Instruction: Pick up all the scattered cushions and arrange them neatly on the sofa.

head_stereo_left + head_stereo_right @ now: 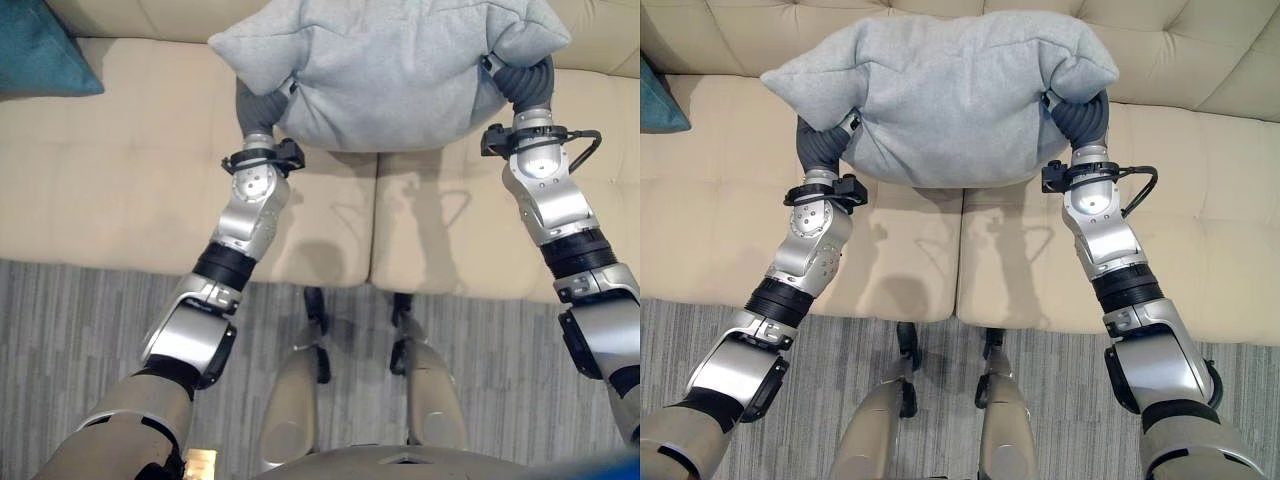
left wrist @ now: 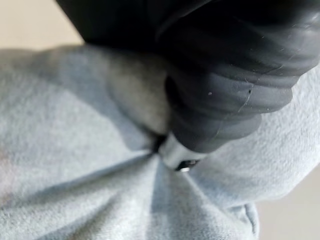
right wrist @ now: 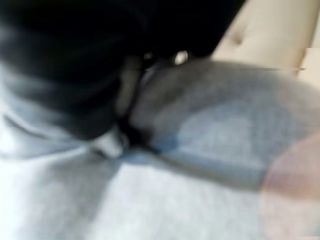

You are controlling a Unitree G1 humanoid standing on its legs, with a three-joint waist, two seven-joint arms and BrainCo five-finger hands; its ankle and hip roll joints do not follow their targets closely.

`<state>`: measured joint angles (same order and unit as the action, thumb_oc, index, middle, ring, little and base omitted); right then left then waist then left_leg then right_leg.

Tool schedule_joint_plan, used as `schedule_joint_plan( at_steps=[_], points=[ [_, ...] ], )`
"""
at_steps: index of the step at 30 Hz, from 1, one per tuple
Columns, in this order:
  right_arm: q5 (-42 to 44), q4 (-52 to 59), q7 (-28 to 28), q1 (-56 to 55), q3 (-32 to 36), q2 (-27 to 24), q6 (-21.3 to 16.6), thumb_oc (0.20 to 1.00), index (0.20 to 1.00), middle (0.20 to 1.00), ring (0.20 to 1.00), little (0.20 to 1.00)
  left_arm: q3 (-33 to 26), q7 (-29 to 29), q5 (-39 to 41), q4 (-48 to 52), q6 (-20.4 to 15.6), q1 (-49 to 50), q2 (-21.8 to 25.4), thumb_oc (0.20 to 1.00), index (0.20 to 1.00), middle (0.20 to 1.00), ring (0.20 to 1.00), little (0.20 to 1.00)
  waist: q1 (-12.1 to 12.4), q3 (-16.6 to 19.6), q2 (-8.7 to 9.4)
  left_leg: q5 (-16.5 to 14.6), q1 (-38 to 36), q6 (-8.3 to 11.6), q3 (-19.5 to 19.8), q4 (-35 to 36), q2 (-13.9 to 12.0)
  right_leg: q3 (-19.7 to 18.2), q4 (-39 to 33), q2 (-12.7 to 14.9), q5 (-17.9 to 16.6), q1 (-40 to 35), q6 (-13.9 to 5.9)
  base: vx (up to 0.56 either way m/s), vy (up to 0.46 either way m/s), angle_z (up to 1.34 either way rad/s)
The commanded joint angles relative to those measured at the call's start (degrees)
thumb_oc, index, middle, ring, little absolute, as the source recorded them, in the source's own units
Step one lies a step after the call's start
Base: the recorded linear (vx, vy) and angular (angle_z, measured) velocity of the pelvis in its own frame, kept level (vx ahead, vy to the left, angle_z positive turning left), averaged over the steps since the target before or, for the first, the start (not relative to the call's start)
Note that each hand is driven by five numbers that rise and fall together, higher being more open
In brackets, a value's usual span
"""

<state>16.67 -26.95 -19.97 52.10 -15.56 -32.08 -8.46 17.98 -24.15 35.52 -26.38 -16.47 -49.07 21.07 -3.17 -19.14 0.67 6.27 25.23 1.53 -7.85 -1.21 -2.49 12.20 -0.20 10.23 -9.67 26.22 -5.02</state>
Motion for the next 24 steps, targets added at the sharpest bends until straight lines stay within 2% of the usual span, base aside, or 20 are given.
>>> schedule_joint_plan(
  at_steps=[1,9,17,21,22,23,24],
  points=[
    [-1.1,3.7,1.0,7.8,-3.7,1.4,-4.2,0.2,0.2,0.2,0.2,0.2,3.9,2.6,-1.0,3.6,-5.1,-7.6,-1.7,0.2,0.2,0.2,0.2,0.2,1.0,4.7,0.72,-2.9,2.8,5.01,3.8,-6.1,-2.2,-1.9,6.5,4.1,1.7,3.7,-5.82,0.0,0.0,0.0],
    [-1.3,2.5,0.2,8.1,-3.4,2.7,-3.3,0.2,0.2,0.2,0.2,0.2,4.0,2.0,-1.2,1.3,-4.1,-7.8,-1.5,0.2,0.2,0.2,0.2,0.2,0.9,4.0,0.54,-2.7,5.5,4.9,4.2,-6.6,-2.2,-2.4,7.1,4.1,1.6,6.8,-5.77,0.0,0.0,0.0],
    [-7.9,-6.7,-5.6,21.0,-7.6,2.5,0.4,0.2,0.2,0.2,0.2,0.2,4.2,-2.8,-2.5,-7.2,-2.7,-18.5,0.5,0.2,0.2,0.2,0.2,0.2,1.5,3.9,0.0,-1.0,8.8,4.93,4.8,-5.4,-2.1,-2.6,7.0,4.0,0.5,10.4,-5.98,-0.01,0.002,0.01],
    [-9.6,-12.4,-6.6,26.9,-10.3,3.1,2.4,0.2,0.2,0.2,0.2,0.2,5.1,-3.8,-3.3,-10.7,-1.5,-23.7,1.3,0.2,0.2,0.2,0.2,0.2,1.8,3.5,-0.26,0.3,9.1,5.35,5.0,-3.8,-2.0,-2.4,6.7,4.0,0.1,10.8,-6.15,-0.01,0.005,0.02],
    [-9.6,-13.8,-6.2,28.3,-11.4,3.2,2.7,0.749,0.749,0.749,0.749,0.749,5.4,-3.5,-3.0,-11.7,-1.3,-24.6,1.6,0.473,0.473,0.473,0.473,0.473,1.8,3.4,-0.25,0.4,9.2,5.4,5.0,-3.8,-1.9,-2.4,6.6,4.1,0.0,10.8,-6.13,-0.02,0.006,0.04],
    [-9.8,-15.6,-6.1,29.6,-12.6,3.2,3.3,1.0,1.0,1.0,1.0,1.0,6.0,-3.3,-2.9,-12.6,-1.0,-25.6,1.5,1.0,1.0,1.0,1.0,1.0,1.8,3.4,-0.19,0.4,9.3,5.4,5.1,-3.8,-1.9,-2.3,6.5,4.1,-0.1,10.8,-6.08,0.0,0.0,0.0],
    [-9.9,-18.2,-5.8,31.5,-14.1,3.3,4.2,1.0,1.0,1.0,1.0,1.0,6.9,-3.6,-2.8,-14.1,-0.3,-27.7,1.4,1.0,1.0,1.0,1.0,1.0,2.0,3.5,-0.09,0.5,9.6,5.37,5.2,-3.9,-1.7,-2.2,6.4,4.1,-0.3,10.9,-6.06,0.0,0.0,0.0]
  ],
)
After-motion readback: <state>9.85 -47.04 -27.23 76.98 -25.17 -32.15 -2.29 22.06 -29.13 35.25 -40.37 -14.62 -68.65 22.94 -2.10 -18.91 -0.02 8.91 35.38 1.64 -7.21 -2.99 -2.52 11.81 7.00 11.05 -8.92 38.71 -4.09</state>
